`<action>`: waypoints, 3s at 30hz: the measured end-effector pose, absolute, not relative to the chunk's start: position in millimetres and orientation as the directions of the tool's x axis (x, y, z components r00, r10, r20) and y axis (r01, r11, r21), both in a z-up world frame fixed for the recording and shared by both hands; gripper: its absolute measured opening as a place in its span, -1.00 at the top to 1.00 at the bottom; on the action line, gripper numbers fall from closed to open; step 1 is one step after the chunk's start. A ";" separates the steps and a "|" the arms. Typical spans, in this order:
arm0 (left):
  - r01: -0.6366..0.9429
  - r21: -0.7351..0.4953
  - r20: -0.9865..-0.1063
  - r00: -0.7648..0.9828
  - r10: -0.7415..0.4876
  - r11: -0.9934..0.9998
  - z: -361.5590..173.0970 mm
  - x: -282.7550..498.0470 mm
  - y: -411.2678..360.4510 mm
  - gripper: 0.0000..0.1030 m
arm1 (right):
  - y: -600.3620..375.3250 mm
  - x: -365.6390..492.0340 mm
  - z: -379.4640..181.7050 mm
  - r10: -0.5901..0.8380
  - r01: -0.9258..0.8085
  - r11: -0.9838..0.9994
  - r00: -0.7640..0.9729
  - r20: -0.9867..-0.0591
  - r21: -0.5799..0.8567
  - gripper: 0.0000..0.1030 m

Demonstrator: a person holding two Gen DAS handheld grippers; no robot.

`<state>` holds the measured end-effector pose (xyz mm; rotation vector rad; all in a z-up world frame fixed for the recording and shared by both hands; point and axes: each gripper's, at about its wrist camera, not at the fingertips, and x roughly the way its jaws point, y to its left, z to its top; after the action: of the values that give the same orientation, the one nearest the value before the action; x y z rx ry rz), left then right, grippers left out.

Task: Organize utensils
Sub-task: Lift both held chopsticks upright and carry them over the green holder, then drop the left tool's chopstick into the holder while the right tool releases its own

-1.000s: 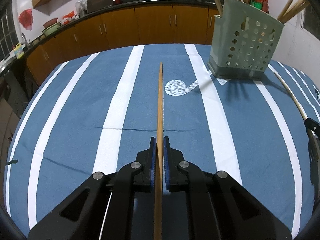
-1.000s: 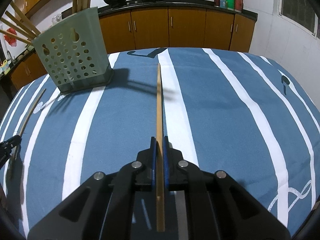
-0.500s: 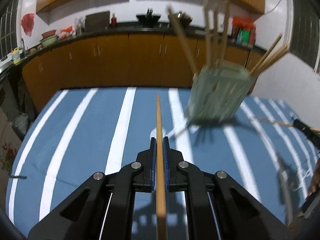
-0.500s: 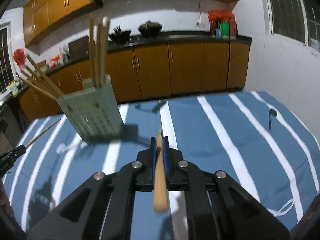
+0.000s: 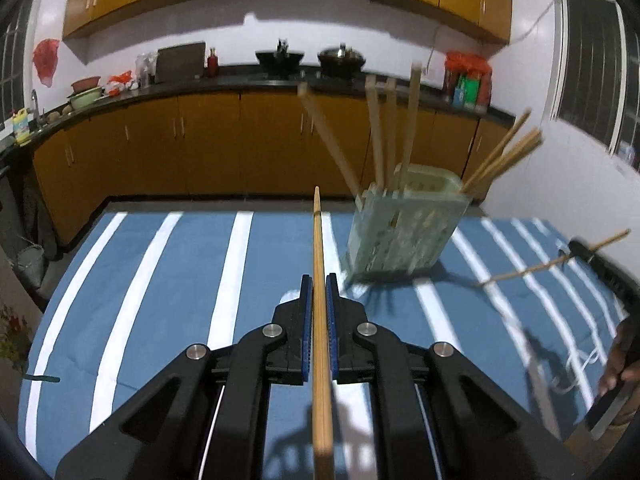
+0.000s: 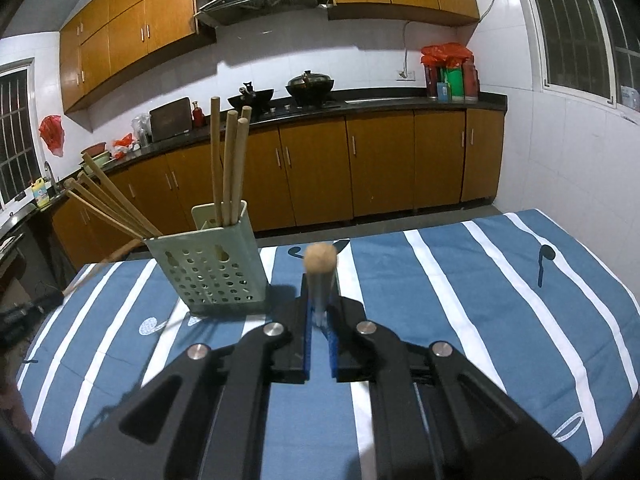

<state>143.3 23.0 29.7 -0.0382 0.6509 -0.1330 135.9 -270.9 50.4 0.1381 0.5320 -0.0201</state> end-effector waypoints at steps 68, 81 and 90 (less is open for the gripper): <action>0.218 -0.185 -0.311 0.912 -0.268 0.958 137.7 125.1 0.8 0.86 | -265.0 121.5 164.9 0.147 -0.084 0.954 0.968 -0.205 0.289 0.84; 0.206 -0.161 -0.143 0.963 -0.230 0.965 163.3 167.1 -29.8 0.86 | -225.2 161.4 198.3 0.171 -0.152 0.970 0.982 -0.086 0.189 0.85; 0.193 -0.173 -0.191 0.956 -0.225 0.966 136.5 190.3 -30.0 0.86 | -209.2 199.0 186.4 0.161 -0.146 0.979 0.983 -0.092 0.144 0.85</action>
<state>190.3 -30.0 136.5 -0.1536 0.2111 -0.2128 199.0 -209.2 186.4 0.1375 0.1033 0.1548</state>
